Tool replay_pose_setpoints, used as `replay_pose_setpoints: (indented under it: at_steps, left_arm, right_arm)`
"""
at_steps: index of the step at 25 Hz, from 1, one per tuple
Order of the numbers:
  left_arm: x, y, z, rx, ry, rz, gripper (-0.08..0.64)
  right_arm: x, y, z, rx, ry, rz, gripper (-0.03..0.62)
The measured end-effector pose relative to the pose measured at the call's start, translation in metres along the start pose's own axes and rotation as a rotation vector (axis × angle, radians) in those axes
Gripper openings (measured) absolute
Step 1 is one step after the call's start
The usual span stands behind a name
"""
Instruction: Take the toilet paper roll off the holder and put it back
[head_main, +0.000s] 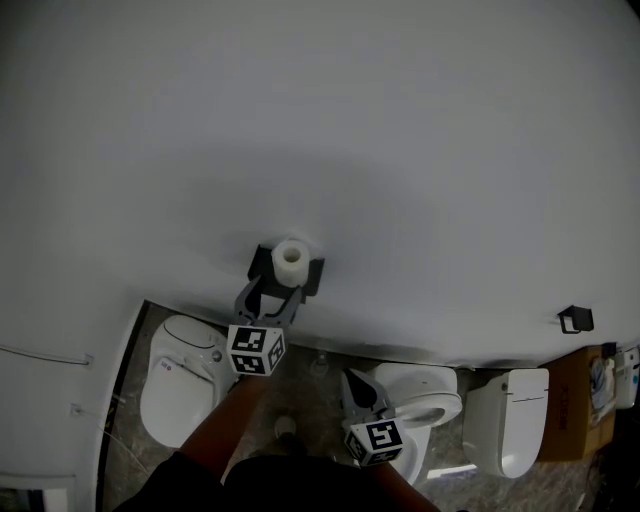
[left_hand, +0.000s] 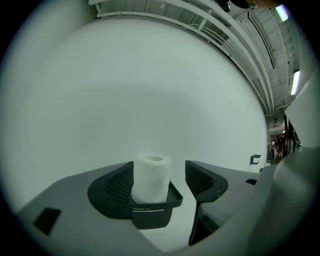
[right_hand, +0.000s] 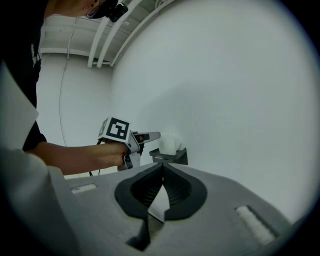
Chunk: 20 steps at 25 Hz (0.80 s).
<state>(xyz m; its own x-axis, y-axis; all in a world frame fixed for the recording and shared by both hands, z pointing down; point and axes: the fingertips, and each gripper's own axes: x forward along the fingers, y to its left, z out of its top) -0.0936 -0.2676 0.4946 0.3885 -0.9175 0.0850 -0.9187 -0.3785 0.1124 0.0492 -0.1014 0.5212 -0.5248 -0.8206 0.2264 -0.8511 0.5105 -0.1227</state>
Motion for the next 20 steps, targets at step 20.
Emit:
replay_pose_setpoints:
  at_steps: [20]
  left_arm:
    - [0.072, 0.009, -0.003, 0.018, 0.047, -0.120, 0.374]
  right_arm:
    - [0.012, -0.020, 0.002, 0.048, -0.052, -0.125, -0.002]
